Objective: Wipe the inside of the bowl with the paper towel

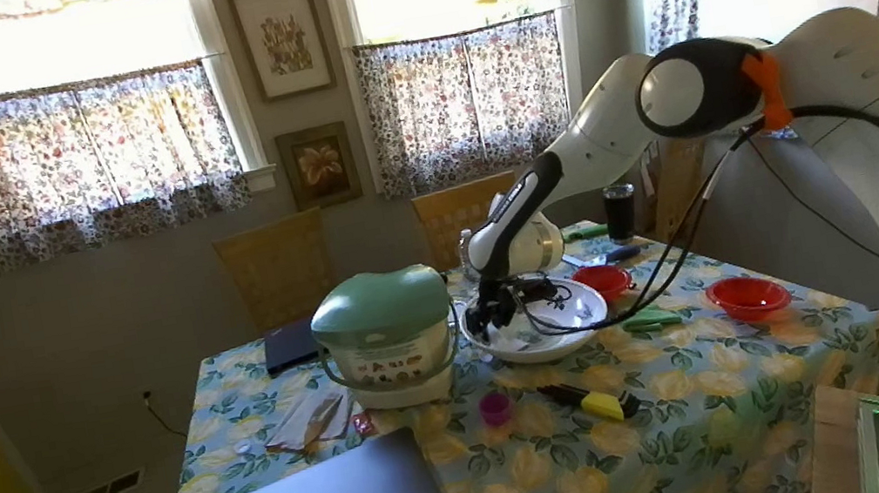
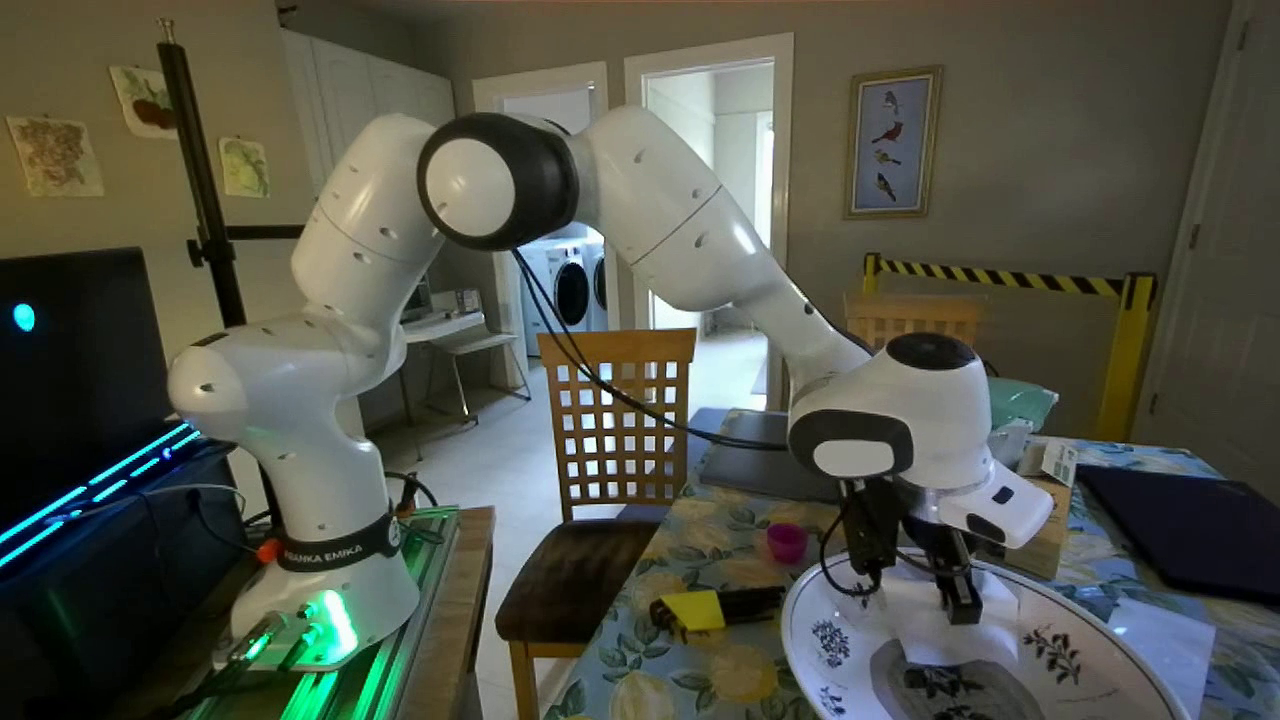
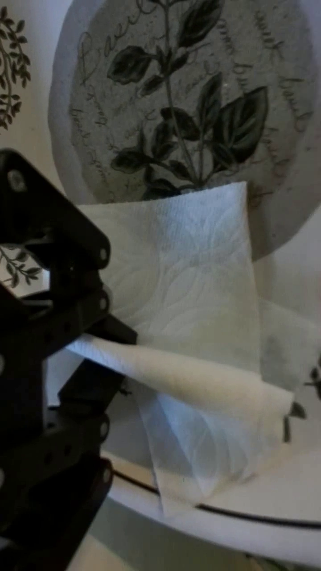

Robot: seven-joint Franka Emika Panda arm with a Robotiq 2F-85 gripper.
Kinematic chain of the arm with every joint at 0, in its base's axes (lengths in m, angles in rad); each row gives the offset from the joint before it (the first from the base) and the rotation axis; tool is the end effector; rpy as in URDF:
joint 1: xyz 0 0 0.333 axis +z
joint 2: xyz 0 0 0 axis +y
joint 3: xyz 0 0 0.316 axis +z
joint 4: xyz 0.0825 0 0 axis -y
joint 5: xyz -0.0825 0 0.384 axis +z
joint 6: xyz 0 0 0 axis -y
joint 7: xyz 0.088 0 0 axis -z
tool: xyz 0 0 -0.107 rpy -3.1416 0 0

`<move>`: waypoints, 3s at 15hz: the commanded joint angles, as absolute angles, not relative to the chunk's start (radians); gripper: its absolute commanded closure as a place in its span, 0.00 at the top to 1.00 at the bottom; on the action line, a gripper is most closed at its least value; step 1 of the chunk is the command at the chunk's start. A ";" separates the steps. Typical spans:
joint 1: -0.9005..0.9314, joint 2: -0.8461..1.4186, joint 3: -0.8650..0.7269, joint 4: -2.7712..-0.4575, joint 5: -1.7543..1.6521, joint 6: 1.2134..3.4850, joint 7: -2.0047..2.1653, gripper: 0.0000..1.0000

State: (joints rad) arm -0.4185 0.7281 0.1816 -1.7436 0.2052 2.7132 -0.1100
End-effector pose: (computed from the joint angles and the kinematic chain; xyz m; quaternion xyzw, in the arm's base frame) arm 0.6624 -0.1813 0.1867 -0.9702 0.1786 -0.1382 0.0879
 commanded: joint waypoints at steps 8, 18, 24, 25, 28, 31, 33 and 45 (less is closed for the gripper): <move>-0.412 0.633 0.111 -1.972 0.291 2.686 -0.179 0.03; -0.371 0.604 -0.115 -2.089 0.241 2.837 -0.081 0.03; -0.299 0.693 -0.218 -2.007 0.220 2.994 0.047 0.03; -0.282 0.708 -0.234 -1.990 0.216 3.013 0.069 0.03; -0.222 0.763 -0.291 -1.919 0.202 3.052 0.130 0.03; -0.185 0.812 -0.328 -1.841 0.193 3.056 0.166 0.03; -0.172 0.830 -0.329 -1.795 0.195 3.041 0.177 0.03; -0.220 0.737 -0.111 -1.792 0.195 2.933 0.073 0.03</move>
